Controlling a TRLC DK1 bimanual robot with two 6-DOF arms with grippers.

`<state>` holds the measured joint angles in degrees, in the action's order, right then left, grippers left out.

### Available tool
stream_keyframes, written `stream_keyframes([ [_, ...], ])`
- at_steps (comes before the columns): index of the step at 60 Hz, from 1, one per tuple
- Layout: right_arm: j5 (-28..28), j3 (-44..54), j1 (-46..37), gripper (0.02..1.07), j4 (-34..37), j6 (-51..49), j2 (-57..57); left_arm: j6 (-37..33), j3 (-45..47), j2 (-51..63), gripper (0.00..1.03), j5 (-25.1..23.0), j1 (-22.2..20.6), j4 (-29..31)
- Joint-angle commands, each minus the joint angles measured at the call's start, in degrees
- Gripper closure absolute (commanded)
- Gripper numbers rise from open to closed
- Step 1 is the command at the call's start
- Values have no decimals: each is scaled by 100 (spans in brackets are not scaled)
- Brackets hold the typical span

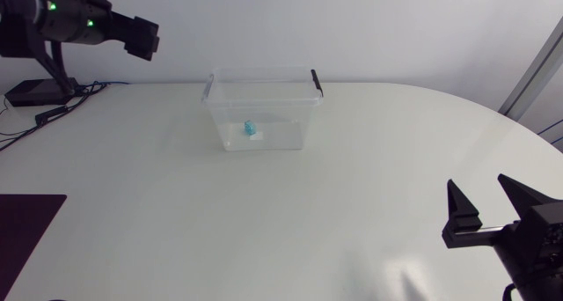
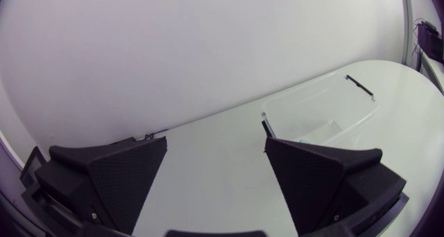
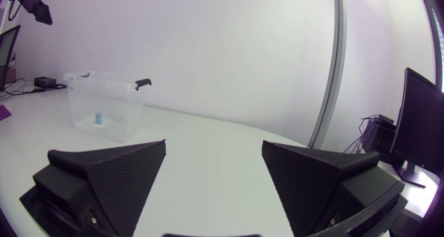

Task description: Place the duplo bricks in the container

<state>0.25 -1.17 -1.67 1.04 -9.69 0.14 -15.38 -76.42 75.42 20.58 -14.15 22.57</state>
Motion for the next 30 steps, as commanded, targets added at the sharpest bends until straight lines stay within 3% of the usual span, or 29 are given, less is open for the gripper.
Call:
stream_keyframes([
  [1, 45, 117, -44, 7, -69, -103, -41, 52, 418, -493, 4, 113, 9, -183],
  [16, 45, 117, -35, 7, -69, -103, -49, -62, 1551, -1504, 4, 113, 413, -736],
  [30, 45, 117, -35, 7, -69, -103, -49, -88, 2123, -2462, 4, 386, 404, -868],
])
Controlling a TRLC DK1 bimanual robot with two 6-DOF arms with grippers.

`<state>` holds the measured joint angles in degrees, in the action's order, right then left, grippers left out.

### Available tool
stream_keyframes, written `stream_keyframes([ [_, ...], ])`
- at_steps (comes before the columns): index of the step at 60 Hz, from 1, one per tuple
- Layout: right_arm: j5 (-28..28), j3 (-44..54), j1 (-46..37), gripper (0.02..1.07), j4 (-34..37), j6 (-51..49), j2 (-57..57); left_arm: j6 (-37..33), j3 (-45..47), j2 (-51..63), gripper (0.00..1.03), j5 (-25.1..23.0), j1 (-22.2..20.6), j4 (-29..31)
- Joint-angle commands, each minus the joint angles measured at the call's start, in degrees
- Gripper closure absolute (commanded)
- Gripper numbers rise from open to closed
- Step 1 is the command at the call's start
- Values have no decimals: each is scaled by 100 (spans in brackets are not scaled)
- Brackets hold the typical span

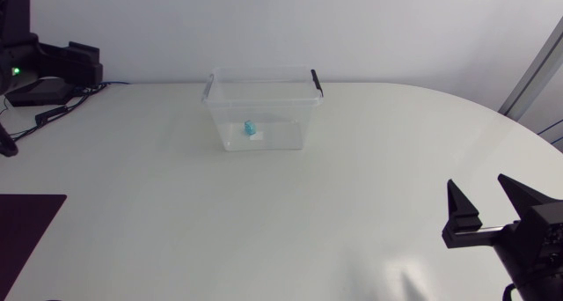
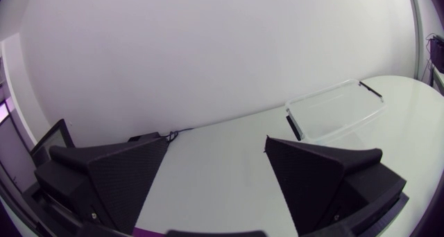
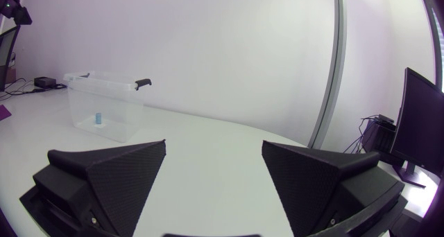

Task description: Place the duplo bricks in the container

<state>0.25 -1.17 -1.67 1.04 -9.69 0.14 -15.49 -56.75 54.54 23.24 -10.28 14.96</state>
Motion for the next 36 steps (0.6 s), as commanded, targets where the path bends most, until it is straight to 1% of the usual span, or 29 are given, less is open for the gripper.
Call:
stream_keyframes([
  [1, 45, 117, -35, 7, -69, -103, -41, -95, 200, -462, 4, 145, 18, -107],
  [12, 45, 117, -35, 7, -69, -103, -41, -376, 744, -1332, 4, 163, 97, -362],
  [18, 45, 117, -35, 7, -69, -94, -41, -508, 1245, -1763, 4, 31, 35, -512],
  [25, 45, 117, -35, 7, -69, -103, -41, -526, 1975, -2598, 4, -224, -61, -819],
  [30, 45, 117, -35, 7, -69, -94, -41, -482, 2230, -2993, 4, -259, -35, -802],
  [36, 45, 117, -44, 7, -69, -94, -49, -447, 2617, -3653, 4, -312, -9, -582],
])
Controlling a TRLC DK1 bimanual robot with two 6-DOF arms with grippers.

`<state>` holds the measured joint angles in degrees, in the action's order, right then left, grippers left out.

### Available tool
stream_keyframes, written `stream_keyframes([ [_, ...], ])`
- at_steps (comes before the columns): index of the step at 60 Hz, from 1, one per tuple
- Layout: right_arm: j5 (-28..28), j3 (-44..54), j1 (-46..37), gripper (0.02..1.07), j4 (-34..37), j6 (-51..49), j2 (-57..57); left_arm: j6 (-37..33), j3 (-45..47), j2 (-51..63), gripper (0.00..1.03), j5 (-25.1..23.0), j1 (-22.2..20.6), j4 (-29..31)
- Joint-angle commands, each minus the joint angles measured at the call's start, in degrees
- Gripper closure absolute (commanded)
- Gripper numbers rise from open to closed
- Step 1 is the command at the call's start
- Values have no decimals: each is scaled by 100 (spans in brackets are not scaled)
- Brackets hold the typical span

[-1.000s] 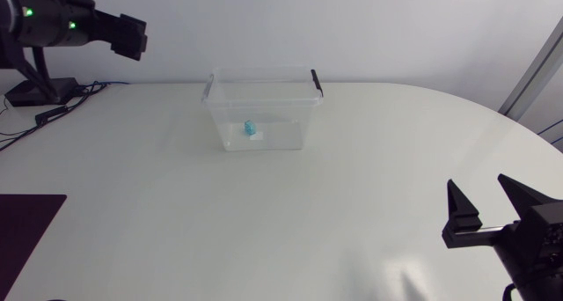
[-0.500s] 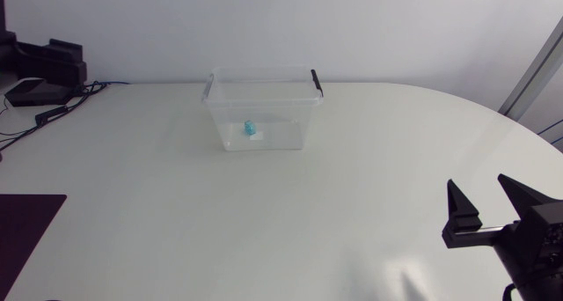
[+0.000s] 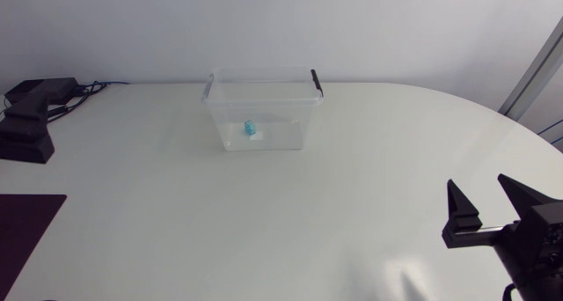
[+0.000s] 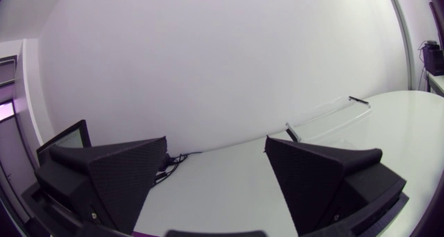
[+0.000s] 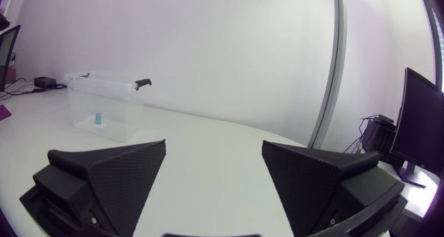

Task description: Place the duplo bricks in the container

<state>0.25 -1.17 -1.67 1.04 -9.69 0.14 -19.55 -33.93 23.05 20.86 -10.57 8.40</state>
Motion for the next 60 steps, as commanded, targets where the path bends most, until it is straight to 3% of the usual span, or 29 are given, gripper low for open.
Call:
stream_keyframes([
  [1, 45, 117, -35, 7, -69, -94, -49, -40, 396, -617, 4, -91, 20, 109],
  [60, -23, 117, 161, 7, -103, 936, -15, 1893, 3305, -2261, 4, -2025, 1026, -808],
])
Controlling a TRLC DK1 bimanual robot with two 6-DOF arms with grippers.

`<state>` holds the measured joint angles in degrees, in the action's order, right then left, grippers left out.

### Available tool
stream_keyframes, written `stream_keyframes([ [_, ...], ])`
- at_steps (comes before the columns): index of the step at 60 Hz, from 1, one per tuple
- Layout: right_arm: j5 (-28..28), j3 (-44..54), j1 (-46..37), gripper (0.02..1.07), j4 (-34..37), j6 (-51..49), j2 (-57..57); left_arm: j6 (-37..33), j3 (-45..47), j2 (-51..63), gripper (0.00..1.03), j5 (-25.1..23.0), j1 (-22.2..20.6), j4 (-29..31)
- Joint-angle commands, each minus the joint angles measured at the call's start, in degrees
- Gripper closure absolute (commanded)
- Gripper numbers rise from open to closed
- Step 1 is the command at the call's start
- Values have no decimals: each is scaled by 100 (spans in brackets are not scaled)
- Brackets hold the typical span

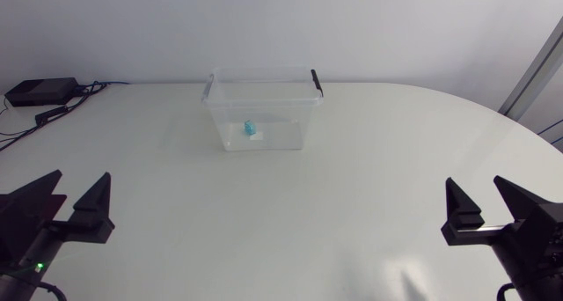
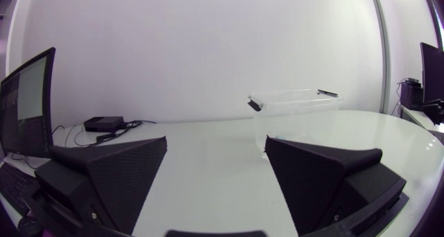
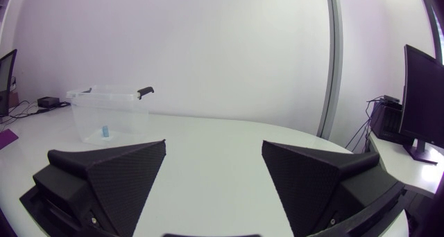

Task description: Place the duplo bricks in the container

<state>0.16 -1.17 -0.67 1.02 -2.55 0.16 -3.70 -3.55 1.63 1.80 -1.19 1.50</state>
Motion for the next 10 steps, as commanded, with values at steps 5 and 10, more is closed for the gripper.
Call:
stream_keyframes([
  [5, -16, 117, 67, 7, -102, 255, -16, 370, 355, -163, 4, -180, 119, -150],
  [10, -16, 117, 67, 7, -102, 255, -16, 370, 355, -163, 4, -180, 119, -150],
])
